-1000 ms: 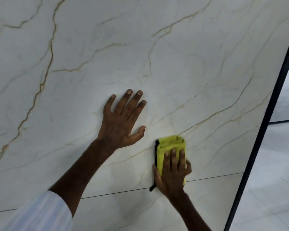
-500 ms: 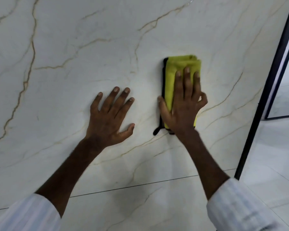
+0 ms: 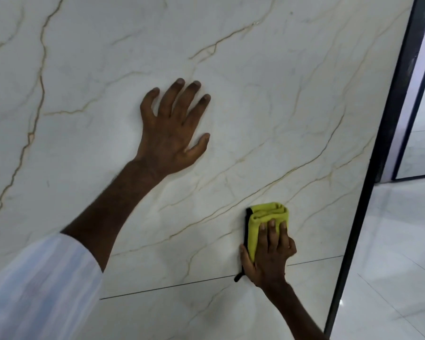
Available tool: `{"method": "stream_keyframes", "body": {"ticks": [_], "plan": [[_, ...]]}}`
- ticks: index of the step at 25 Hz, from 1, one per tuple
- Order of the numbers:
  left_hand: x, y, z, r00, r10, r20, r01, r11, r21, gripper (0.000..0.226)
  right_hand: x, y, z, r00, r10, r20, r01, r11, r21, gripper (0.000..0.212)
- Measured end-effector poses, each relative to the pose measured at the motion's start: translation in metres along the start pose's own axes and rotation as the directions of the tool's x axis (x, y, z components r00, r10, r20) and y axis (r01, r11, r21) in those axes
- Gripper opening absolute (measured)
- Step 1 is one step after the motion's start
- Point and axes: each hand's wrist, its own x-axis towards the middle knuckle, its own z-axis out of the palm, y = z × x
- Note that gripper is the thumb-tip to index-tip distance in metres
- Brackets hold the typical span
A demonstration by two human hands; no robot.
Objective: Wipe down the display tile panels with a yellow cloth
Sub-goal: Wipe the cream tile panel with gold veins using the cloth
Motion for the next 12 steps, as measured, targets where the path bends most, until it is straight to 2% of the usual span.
{"method": "stream_keyframes", "body": {"ticks": [2, 5, 8, 10, 12], "plan": [[-0.003, -0.001, 0.004, 1.000, 0.005, -0.026, -0.005, 1.000, 0.028, 0.063, 0.052, -0.004, -0.009, 0.998, -0.003, -0.063, 0.005, 1.000, 0.021, 0.081], [-0.004, 0.000, 0.004, 0.999, 0.009, -0.042, -0.008, 1.000, 0.030, 0.063, 0.178, -0.014, -0.036, 0.981, -0.026, -0.190, 0.032, 0.999, 0.027, 0.079], [0.002, 0.000, 0.004, 0.999, 0.005, -0.044, -0.005, 1.000, -0.003, 0.061, 0.303, -0.021, -0.069, 0.973, -0.010, -0.232, 0.011, 1.000, 0.002, 0.077], [0.016, -0.005, 0.001, 0.999, -0.002, -0.041, 0.001, 1.000, -0.027, 0.057, 0.330, -0.018, -0.079, 0.970, 0.009, -0.244, -0.009, 1.000, 0.002, 0.076], [0.043, -0.014, -0.007, 0.999, 0.007, -0.048, -0.008, 1.000, -0.018, 0.059, 0.306, -0.014, -0.071, 0.961, -0.024, -0.275, 0.023, 1.000, -0.007, 0.074]]}}
